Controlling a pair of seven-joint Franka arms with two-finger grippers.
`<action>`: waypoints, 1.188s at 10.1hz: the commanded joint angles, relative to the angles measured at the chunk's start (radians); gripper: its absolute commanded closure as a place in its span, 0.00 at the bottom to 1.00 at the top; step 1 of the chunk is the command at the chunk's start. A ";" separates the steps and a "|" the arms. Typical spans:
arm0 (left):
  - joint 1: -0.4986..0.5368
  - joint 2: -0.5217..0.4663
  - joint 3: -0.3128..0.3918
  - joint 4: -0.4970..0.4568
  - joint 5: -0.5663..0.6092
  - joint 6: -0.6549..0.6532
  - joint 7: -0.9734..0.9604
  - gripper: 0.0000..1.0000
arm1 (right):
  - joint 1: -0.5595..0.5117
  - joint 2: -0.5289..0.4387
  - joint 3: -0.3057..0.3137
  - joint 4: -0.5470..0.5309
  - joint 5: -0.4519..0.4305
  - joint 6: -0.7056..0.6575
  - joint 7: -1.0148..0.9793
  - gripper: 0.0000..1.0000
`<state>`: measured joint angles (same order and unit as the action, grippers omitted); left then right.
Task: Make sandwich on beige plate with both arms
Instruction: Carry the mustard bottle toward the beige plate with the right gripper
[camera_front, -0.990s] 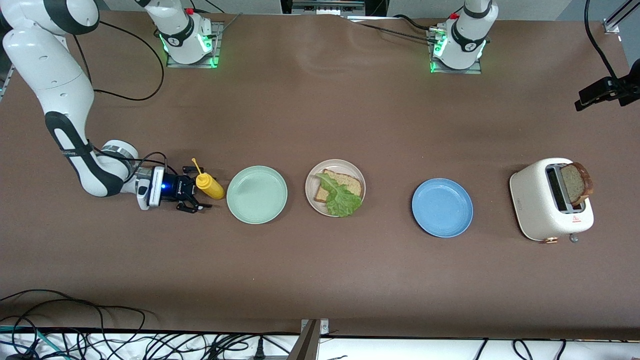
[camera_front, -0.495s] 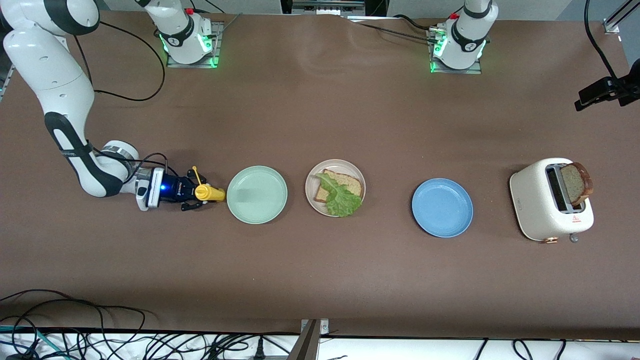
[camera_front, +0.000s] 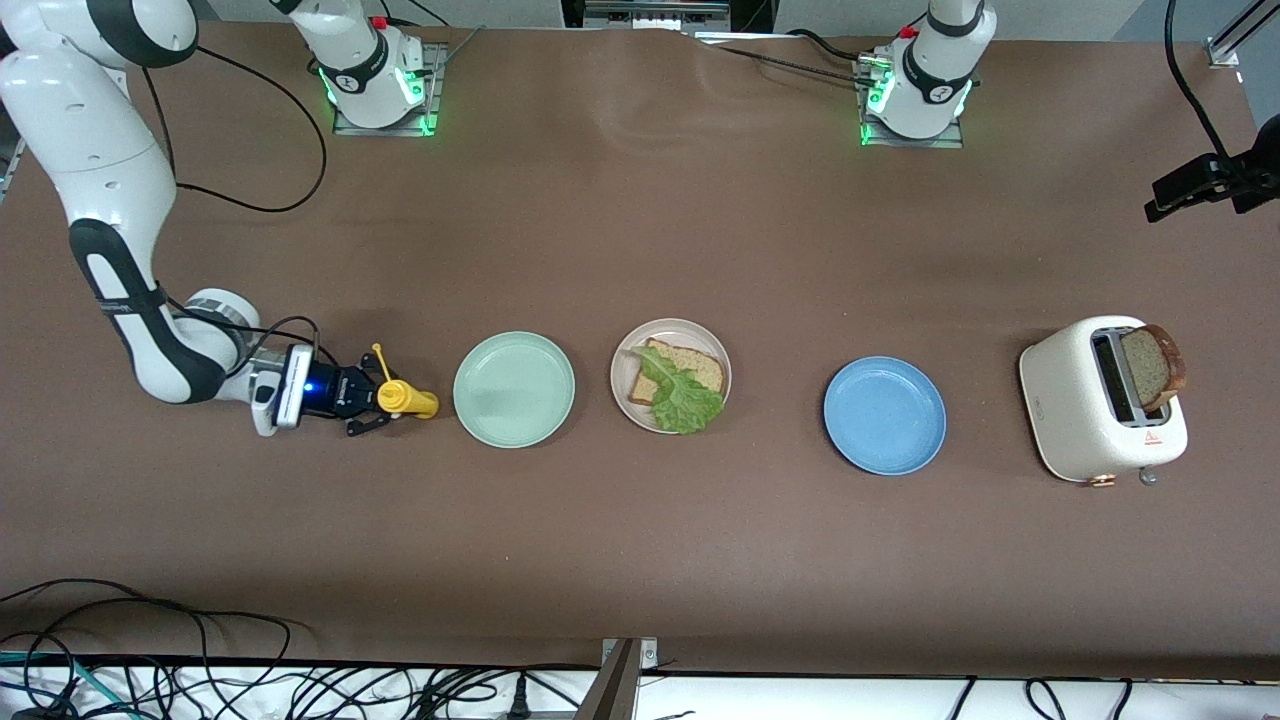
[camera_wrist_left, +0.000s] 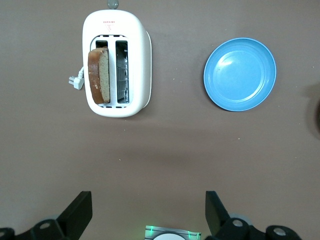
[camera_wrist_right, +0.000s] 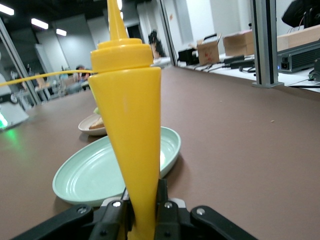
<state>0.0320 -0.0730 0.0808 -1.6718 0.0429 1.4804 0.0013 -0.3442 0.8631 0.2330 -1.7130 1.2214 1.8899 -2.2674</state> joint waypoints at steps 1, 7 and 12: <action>-0.003 0.009 -0.001 0.027 -0.018 -0.015 -0.009 0.00 | 0.007 -0.070 0.005 0.062 -0.158 0.055 0.183 0.99; -0.006 0.010 -0.003 0.026 -0.034 -0.017 -0.004 0.00 | 0.279 -0.213 0.006 0.096 -0.607 0.389 0.804 0.99; 0.009 0.019 0.000 0.047 -0.034 -0.017 -0.009 0.00 | 0.489 -0.289 0.006 0.108 -1.167 0.374 1.512 1.00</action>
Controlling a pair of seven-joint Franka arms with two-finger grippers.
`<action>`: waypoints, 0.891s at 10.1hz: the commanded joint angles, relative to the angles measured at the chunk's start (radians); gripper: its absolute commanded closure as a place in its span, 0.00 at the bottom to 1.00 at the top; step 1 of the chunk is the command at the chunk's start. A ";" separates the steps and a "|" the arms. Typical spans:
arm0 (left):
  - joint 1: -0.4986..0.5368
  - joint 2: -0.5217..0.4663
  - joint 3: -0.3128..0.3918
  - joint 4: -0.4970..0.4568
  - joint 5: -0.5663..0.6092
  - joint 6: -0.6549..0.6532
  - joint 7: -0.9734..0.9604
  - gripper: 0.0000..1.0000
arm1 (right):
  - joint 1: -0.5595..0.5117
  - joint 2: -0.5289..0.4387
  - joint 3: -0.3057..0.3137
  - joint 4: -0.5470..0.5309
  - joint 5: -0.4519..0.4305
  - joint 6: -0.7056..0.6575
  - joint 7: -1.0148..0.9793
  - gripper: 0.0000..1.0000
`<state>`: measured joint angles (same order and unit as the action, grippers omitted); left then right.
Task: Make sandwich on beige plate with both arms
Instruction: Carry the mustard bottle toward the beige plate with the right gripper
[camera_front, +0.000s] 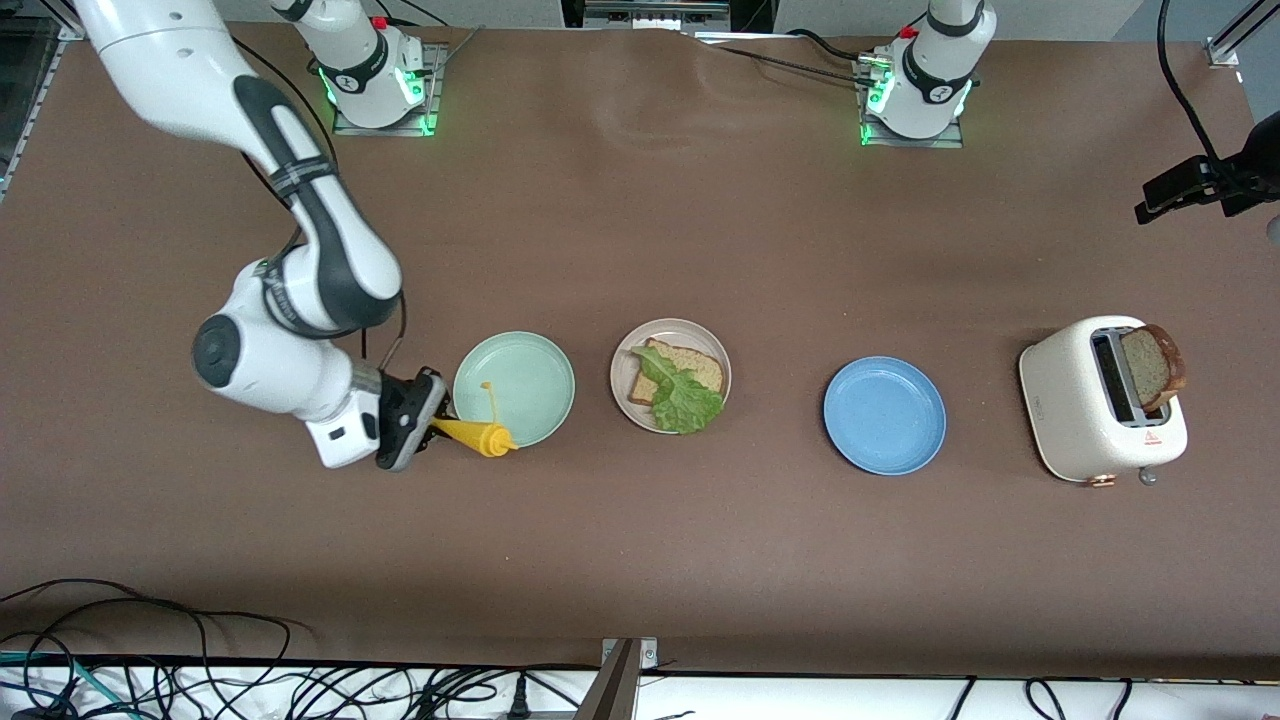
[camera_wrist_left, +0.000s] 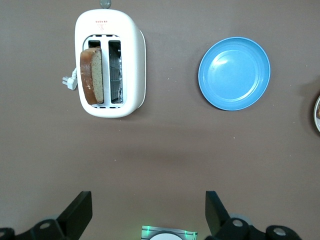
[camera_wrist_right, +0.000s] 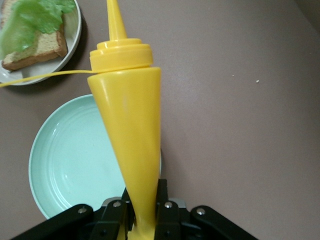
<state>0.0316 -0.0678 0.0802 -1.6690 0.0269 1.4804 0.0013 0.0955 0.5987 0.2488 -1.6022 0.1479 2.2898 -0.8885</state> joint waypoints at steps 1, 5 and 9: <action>0.010 0.014 0.001 0.045 -0.018 -0.017 -0.010 0.00 | 0.100 -0.036 -0.011 -0.001 -0.185 -0.048 0.242 1.00; 0.022 0.020 0.004 0.043 -0.018 -0.017 -0.006 0.00 | 0.337 -0.002 -0.014 0.103 -0.578 -0.271 0.653 1.00; 0.021 0.020 0.004 0.041 -0.018 -0.017 -0.007 0.00 | 0.455 0.051 -0.014 0.111 -0.806 -0.362 0.700 1.00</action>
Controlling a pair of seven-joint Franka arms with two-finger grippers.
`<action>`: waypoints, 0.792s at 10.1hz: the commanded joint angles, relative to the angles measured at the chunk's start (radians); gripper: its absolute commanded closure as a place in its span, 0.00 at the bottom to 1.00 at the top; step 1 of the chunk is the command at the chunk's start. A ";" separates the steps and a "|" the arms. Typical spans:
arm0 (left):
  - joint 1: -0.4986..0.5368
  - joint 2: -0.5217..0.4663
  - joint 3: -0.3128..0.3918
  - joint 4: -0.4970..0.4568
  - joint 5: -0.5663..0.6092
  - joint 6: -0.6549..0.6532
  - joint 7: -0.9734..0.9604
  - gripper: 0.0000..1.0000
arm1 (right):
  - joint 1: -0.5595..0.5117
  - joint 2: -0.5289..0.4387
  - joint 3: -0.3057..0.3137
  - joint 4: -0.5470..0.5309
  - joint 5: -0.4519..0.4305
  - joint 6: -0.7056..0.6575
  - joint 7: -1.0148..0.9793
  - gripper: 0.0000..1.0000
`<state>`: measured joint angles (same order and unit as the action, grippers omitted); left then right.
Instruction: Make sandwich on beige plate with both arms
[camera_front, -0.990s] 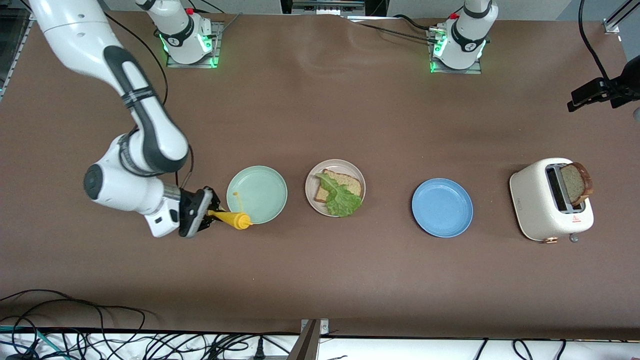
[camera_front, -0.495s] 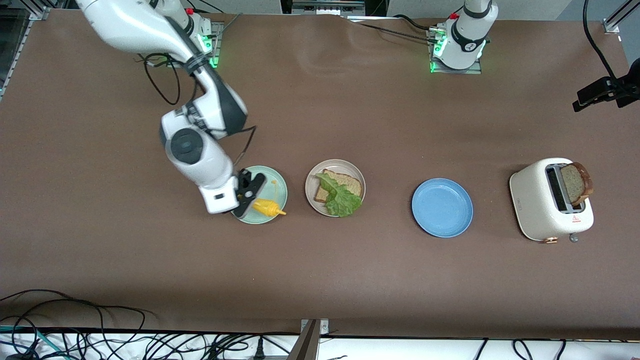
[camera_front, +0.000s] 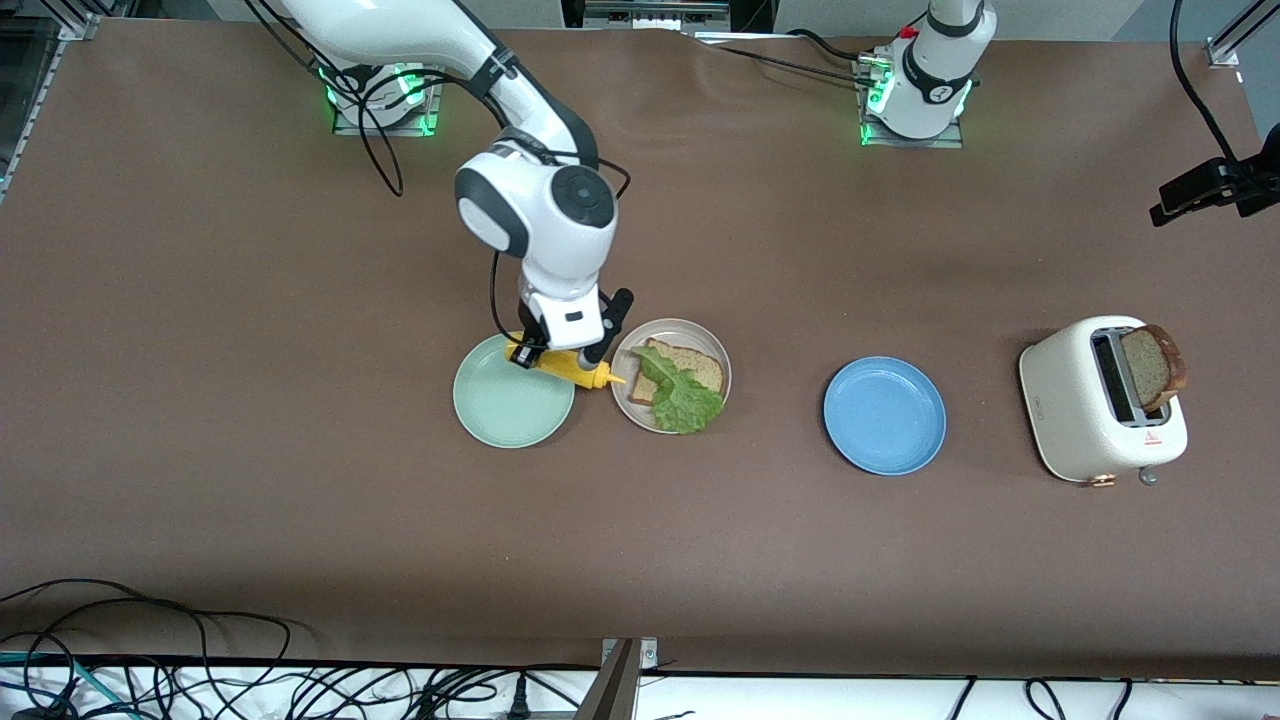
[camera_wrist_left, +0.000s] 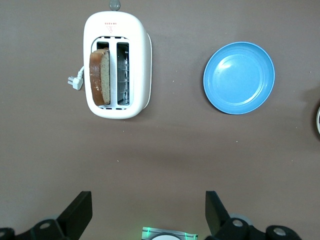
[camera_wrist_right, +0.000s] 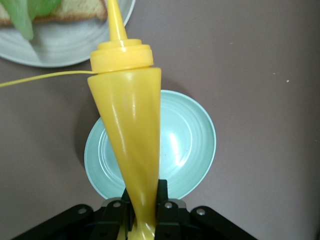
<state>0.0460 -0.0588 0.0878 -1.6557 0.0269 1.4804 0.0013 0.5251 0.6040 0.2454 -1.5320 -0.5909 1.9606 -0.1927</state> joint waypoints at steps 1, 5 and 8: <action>0.006 0.011 -0.003 0.027 -0.018 -0.017 -0.009 0.00 | 0.030 0.081 -0.011 0.061 -0.114 -0.032 -0.005 1.00; 0.008 0.011 -0.003 0.028 -0.018 -0.017 -0.009 0.00 | 0.062 0.128 -0.011 0.107 -0.156 -0.035 -0.002 1.00; 0.037 0.026 -0.002 0.031 -0.015 -0.015 -0.004 0.00 | 0.055 0.120 -0.012 0.116 -0.153 -0.035 -0.005 1.00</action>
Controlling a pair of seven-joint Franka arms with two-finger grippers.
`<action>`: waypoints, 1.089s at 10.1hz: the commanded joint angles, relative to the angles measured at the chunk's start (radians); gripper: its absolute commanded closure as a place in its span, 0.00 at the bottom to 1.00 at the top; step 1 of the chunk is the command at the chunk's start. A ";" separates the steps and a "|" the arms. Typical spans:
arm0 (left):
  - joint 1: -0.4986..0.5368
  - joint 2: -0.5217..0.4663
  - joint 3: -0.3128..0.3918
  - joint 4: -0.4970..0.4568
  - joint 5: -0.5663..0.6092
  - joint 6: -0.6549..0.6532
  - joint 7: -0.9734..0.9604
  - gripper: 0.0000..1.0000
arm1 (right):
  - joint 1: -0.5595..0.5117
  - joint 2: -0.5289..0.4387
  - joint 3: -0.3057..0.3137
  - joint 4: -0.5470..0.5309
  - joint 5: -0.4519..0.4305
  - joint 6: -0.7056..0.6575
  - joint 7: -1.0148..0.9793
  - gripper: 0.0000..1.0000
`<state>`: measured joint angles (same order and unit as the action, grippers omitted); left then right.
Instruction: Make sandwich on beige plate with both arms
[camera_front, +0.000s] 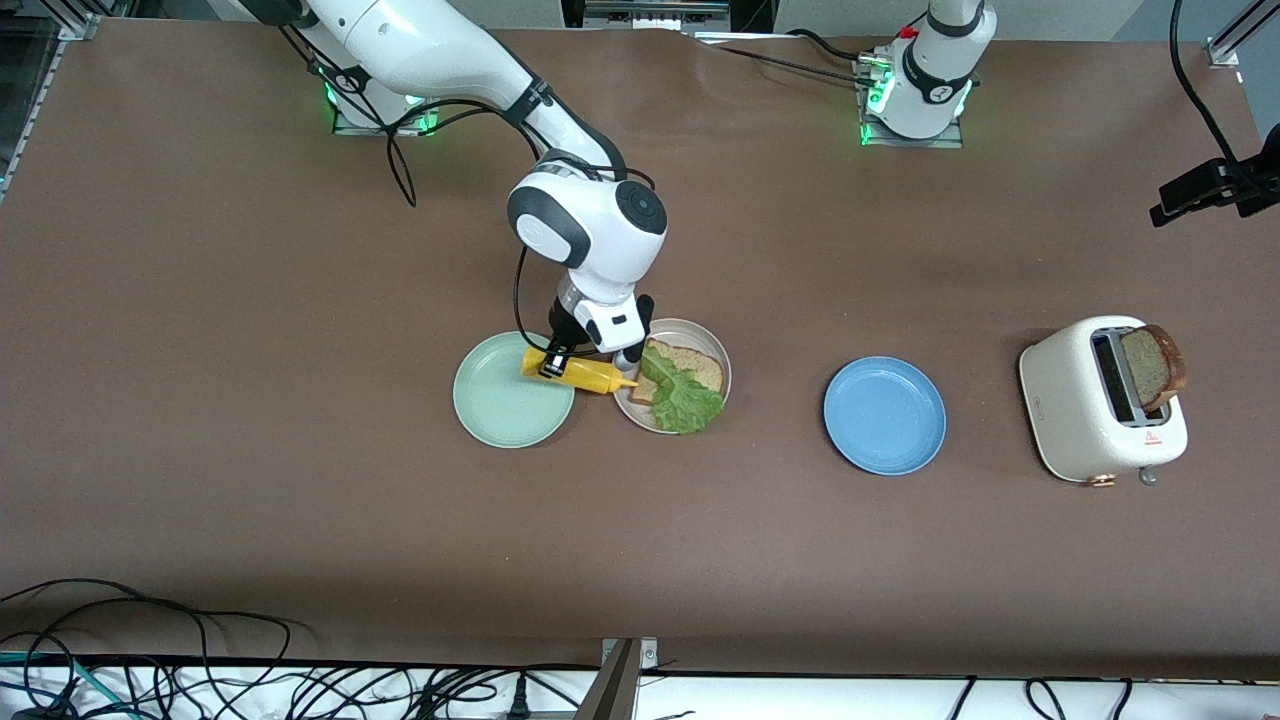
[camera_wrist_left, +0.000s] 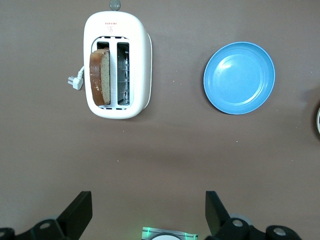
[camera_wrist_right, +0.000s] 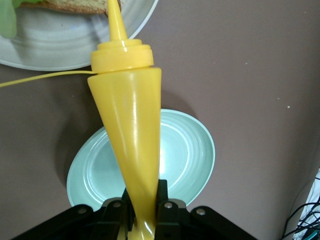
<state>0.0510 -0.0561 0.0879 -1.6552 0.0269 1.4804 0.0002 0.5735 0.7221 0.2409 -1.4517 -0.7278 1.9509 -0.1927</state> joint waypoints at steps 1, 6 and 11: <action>0.085 0.039 -0.002 0.035 -0.021 -0.008 -0.002 0.00 | -0.004 -0.003 -0.009 0.057 -0.007 -0.035 -0.014 1.00; 0.239 0.097 0.000 0.005 -0.029 0.119 0.234 0.00 | -0.174 -0.104 -0.006 0.097 0.328 -0.047 -0.105 1.00; 0.245 0.182 0.000 -0.015 0.019 0.219 0.237 0.00 | -0.484 -0.184 -0.008 0.085 0.785 -0.052 -0.532 1.00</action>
<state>0.2893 0.0825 0.0911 -1.6668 0.0195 1.6492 0.2088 0.1935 0.5757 0.2157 -1.3469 -0.0615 1.9158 -0.5860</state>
